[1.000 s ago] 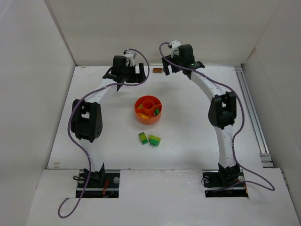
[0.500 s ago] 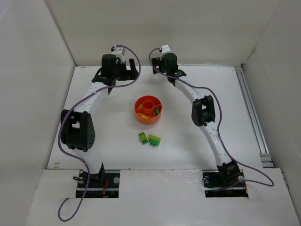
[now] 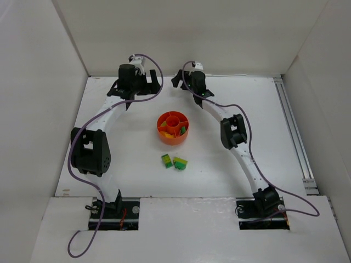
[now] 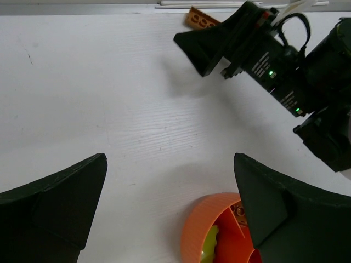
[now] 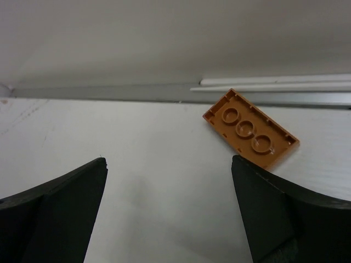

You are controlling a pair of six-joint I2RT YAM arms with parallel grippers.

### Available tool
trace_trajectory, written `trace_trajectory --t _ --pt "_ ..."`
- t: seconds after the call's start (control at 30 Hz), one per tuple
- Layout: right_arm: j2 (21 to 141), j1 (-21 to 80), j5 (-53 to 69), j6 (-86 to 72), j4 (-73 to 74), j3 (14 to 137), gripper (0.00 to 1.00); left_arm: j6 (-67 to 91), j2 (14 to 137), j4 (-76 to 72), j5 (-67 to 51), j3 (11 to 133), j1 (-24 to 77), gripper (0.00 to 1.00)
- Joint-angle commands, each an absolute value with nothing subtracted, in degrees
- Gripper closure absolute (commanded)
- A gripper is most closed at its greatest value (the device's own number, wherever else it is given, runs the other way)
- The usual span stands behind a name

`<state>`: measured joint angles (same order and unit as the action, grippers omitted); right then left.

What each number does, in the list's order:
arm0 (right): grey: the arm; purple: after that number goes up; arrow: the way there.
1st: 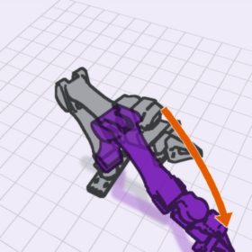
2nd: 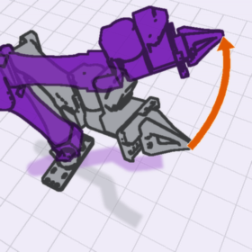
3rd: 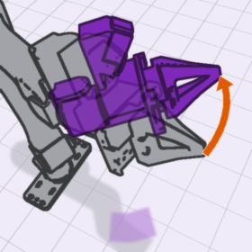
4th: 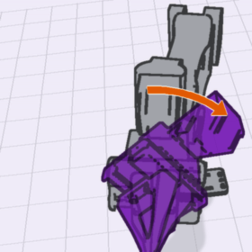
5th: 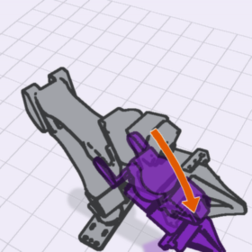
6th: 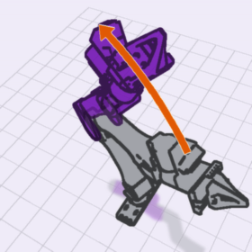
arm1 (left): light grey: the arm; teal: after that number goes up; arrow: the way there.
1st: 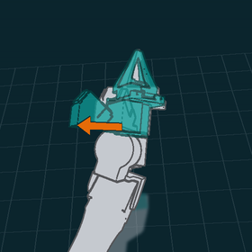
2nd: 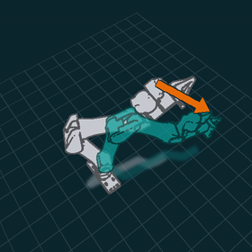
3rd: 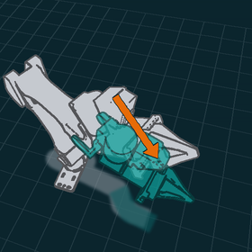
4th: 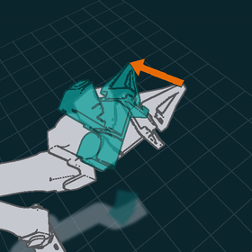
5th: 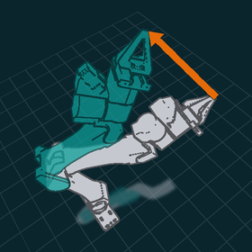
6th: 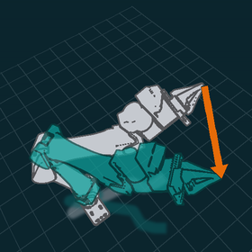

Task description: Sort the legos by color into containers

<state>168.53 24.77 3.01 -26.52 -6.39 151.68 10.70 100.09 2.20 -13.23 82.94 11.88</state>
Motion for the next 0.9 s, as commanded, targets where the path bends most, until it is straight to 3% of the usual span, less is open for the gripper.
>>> trace_trajectory --t 0.0,0.33,0.5,0.87 --pt "169.5 24.0 3.0 -31.7 -15.0 155.1 0.00 10.6 97.2 2.8 -13.2 83.2 11.7 0.01" --pt "169.8 23.5 6.0 -32.3 -20.7 154.9 0.00 10.1 98.9 2.9 -13.7 83.2 11.7 0.01" --pt "169.8 23.5 -2.1 -33.0 -21.3 155.5 0.00 10.1 99.9 4.0 -13.7 84.6 11.7 0.01" --pt "172.3 23.5 -3.5 -38.0 -20.2 156.6 0.00 9.6 99.9 5.6 -13.7 84.6 10.6 0.01"
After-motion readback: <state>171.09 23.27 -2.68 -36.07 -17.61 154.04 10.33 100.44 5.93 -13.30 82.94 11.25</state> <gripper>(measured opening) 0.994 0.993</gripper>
